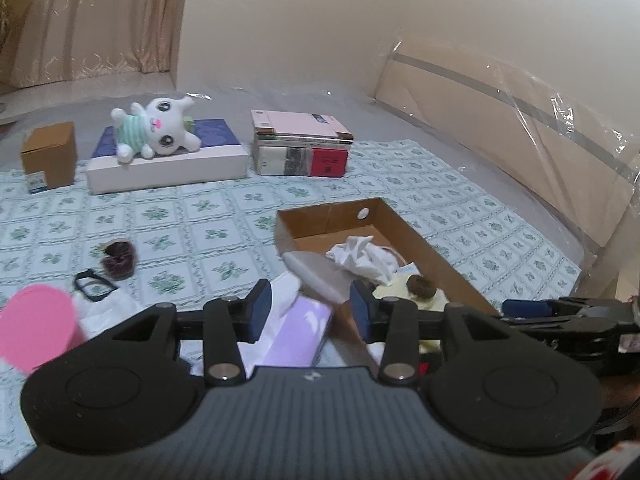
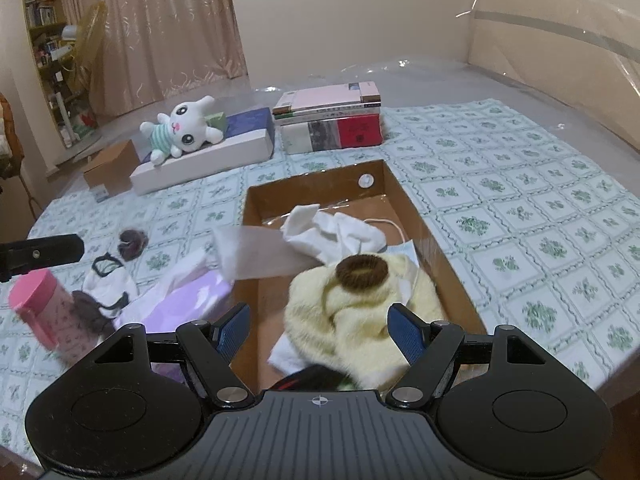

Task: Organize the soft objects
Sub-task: 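Move both tools back from the cardboard box, then reach past the pink cup and grasp the dark grey eye mask with the right gripper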

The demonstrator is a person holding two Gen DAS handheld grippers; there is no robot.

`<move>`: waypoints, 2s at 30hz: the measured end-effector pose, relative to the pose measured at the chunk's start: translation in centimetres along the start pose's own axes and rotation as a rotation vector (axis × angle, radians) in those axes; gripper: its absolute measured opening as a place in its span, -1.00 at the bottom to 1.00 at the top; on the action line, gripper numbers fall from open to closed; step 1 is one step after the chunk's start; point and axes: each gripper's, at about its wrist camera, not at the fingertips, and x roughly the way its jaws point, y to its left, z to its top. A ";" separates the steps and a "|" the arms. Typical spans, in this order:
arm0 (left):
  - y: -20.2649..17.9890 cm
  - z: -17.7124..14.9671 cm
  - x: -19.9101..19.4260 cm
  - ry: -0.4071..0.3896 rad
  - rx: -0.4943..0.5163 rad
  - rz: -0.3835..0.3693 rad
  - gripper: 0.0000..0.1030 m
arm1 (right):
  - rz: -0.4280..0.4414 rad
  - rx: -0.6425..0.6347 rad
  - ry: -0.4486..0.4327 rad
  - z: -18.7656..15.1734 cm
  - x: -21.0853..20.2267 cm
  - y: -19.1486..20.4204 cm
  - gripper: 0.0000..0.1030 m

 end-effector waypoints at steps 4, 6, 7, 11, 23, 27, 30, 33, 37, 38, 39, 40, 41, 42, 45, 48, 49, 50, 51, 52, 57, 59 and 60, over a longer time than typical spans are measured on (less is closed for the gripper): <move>1.9 -1.3 -2.9 -0.014 -0.006 0.046 -0.18 | 0.012 0.004 -0.011 -0.9 -1.7 1.6 0.46; 3.0 -2.0 -4.5 -0.026 -0.004 0.081 -0.12 | 0.029 0.005 -0.013 -1.4 -2.4 2.4 0.46; 3.6 -2.5 -5.3 -0.028 -0.005 0.101 -0.08 | 0.038 0.003 -0.012 -1.6 -2.6 2.8 0.46; 6.0 -4.0 -8.0 -0.034 -0.022 0.154 0.01 | 0.072 -0.009 -0.001 -2.6 -3.0 4.4 0.46; 11.9 -7.8 -12.6 -0.022 -0.092 0.292 0.13 | 0.143 -0.034 0.020 -3.9 -2.8 7.4 0.46; 12.4 -8.2 -13.0 -0.018 -0.097 0.298 0.13 | 0.159 -0.047 0.016 -3.8 -2.8 7.9 0.46; 12.5 -8.2 -12.9 -0.014 -0.092 0.300 0.13 | 0.163 -0.057 0.018 -3.7 -2.6 8.2 0.46; 12.5 -8.2 -12.6 -0.008 -0.091 0.297 0.14 | 0.169 -0.068 0.019 -3.7 -2.5 8.4 0.46; 12.6 -8.4 -12.4 0.002 -0.089 0.295 0.15 | 0.173 -0.084 0.023 -3.8 -2.2 8.8 0.46; 12.7 -8.4 -12.4 0.005 -0.090 0.294 0.15 | 0.174 -0.085 0.026 -3.8 -2.1 8.8 0.46; 12.7 -8.4 -12.3 0.007 -0.090 0.294 0.15 | 0.176 -0.086 0.028 -3.8 -1.9 8.9 0.46; 12.7 -8.5 -12.3 0.009 -0.090 0.294 0.15 | 0.177 -0.088 0.030 -3.8 -1.9 9.0 0.46; 12.8 -8.6 -12.2 0.010 -0.090 0.294 0.15 | 0.178 -0.091 0.031 -3.8 -1.8 9.1 0.46; 12.9 -8.6 -12.2 0.012 -0.090 0.294 0.15 | 0.180 -0.095 0.030 -3.8 -1.7 9.2 0.46; 13.2 -8.7 -12.1 0.014 -0.090 0.296 0.15 | 0.184 -0.105 0.031 -3.6 -1.4 9.6 0.46; 13.5 -8.5 -12.1 0.009 -0.091 0.297 0.15 | 0.192 -0.116 0.033 -3.4 -1.0 10.1 0.46; 13.7 -8.5 -12.1 0.008 -0.090 0.298 0.15 | 0.195 -0.124 0.035 -3.3 -0.8 10.3 0.46; 13.9 -8.4 -12.1 0.008 -0.089 0.298 0.15 | 0.200 -0.137 0.036 -3.2 -0.6 10.6 0.46; 14.1 -8.3 -12.0 0.009 -0.088 0.298 0.15 | 0.206 -0.151 0.036 -3.1 -0.4 10.9 0.46; 14.4 -8.2 -12.0 0.009 -0.086 0.298 0.15 | 0.213 -0.167 0.036 -2.9 -0.1 11.2 0.46; 15.8 -7.5 -11.5 0.014 -0.061 0.301 0.18 | 0.251 -0.260 0.041 -2.2 1.5 13.0 0.46; 16.5 -7.2 -11.2 0.018 -0.049 0.302 0.21 | 0.276 -0.317 0.045 -1.9 2.2 14.1 0.46; 16.8 -7.1 -11.0 0.019 -0.046 0.300 0.23 | 0.289 -0.350 0.049 -1.8 2.7 14.7 0.46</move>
